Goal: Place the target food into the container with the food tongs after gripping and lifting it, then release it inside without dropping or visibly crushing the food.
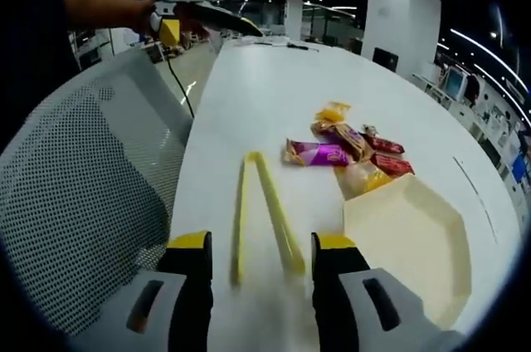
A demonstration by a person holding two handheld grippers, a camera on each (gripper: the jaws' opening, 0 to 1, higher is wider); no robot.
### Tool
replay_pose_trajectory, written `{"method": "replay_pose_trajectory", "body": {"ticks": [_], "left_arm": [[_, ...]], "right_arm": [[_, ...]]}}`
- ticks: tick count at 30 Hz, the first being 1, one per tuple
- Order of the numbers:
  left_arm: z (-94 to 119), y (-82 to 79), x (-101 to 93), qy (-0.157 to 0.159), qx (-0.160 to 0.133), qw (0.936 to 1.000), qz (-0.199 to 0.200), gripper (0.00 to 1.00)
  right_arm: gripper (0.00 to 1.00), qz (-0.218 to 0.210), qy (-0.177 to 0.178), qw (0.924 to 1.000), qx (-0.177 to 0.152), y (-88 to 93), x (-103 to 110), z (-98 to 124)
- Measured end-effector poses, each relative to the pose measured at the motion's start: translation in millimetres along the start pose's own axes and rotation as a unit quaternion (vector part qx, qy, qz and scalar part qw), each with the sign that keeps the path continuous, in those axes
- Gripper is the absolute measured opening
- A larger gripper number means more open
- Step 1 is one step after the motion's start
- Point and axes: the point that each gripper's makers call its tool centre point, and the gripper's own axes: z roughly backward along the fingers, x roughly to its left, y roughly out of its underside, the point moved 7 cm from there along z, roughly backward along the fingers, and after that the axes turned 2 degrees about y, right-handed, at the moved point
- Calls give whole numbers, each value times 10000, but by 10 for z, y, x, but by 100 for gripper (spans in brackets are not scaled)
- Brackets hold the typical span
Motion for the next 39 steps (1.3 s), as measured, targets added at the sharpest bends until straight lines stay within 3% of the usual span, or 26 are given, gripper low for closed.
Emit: {"method": "replay_pose_trajectory", "body": {"ticks": [8, 12, 13, 19, 24, 32, 39], "left_arm": [[19, -16, -5, -7, 8, 10000, -8, 100], [26, -15, -6, -9, 15, 10000, 0, 99], [29, -11, -6, -15, 20, 10000, 9, 99], [46, 11, 4, -27, 27, 10000, 40, 99], [56, 6, 11, -55, 9, 10000, 56, 99], [51, -22, 5, -69, -39, 9999, 68, 99], [45, -34, -19, -56, -39, 9999, 78, 99]], "right_arm": [[46, 10, -66, 10000, 31, 56, 13, -69], [38, 264, -78, 9993, 253, 125, 36, -90], [37, 352, 3, 9993, 135, 100, 15, -91], [42, 206, -14, 9997, 160, 99, 13, -95], [29, -22, -99, 9999, 56, 96, 46, -96], [11, -139, -16, 9997, 209, 127, 22, -102], [4, -247, 47, 9990, 357, 138, 10, -115]]}}
